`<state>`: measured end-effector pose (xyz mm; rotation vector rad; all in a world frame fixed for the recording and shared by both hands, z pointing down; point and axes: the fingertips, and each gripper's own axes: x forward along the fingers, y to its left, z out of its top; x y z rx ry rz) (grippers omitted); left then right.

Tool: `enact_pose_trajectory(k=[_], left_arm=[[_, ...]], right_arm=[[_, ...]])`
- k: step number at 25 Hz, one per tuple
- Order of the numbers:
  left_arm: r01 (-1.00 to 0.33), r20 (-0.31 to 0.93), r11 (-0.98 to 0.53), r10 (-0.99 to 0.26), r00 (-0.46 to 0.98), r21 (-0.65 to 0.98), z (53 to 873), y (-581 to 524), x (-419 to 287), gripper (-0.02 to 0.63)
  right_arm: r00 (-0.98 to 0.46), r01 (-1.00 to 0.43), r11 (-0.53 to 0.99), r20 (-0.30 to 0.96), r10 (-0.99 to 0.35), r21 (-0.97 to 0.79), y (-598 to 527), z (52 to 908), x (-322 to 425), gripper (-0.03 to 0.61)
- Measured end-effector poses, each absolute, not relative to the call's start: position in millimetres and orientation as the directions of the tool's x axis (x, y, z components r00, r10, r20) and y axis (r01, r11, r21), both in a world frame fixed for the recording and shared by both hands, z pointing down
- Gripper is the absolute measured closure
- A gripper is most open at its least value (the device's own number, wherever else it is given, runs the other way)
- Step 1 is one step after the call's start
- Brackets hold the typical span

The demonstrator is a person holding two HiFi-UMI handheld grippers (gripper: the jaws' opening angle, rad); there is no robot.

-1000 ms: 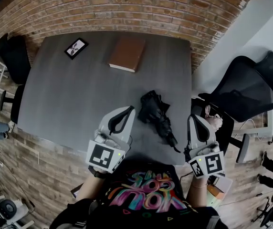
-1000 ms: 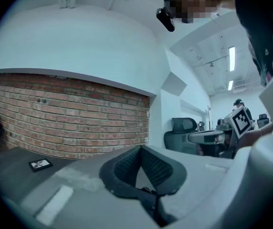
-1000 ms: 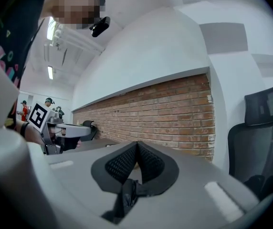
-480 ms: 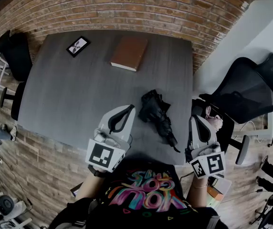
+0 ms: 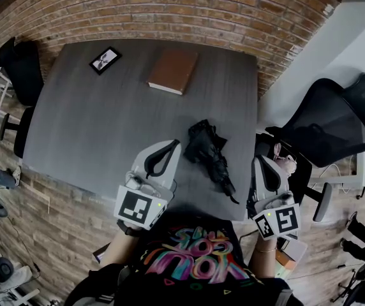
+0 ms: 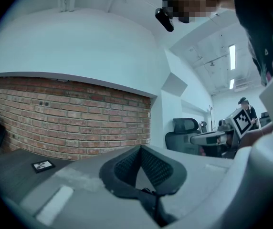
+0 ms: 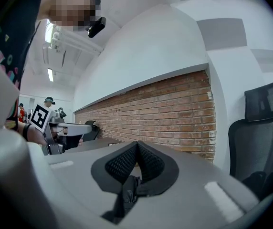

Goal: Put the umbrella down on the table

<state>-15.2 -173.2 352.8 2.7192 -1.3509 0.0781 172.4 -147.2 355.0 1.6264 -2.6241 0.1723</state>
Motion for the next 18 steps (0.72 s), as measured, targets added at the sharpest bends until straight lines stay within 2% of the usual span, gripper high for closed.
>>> enact_pose_trajectory(k=[18], left_arm=[[-0.805, 0.101, -0.588, -0.799, 0.593, 0.076, 358.2, -166.0, -18.5, 0.615]], right_arm=[[-0.476, -0.879, 0.476, 0.136, -0.869, -0.030, -140.6, 362.6, 160.7, 0.580]])
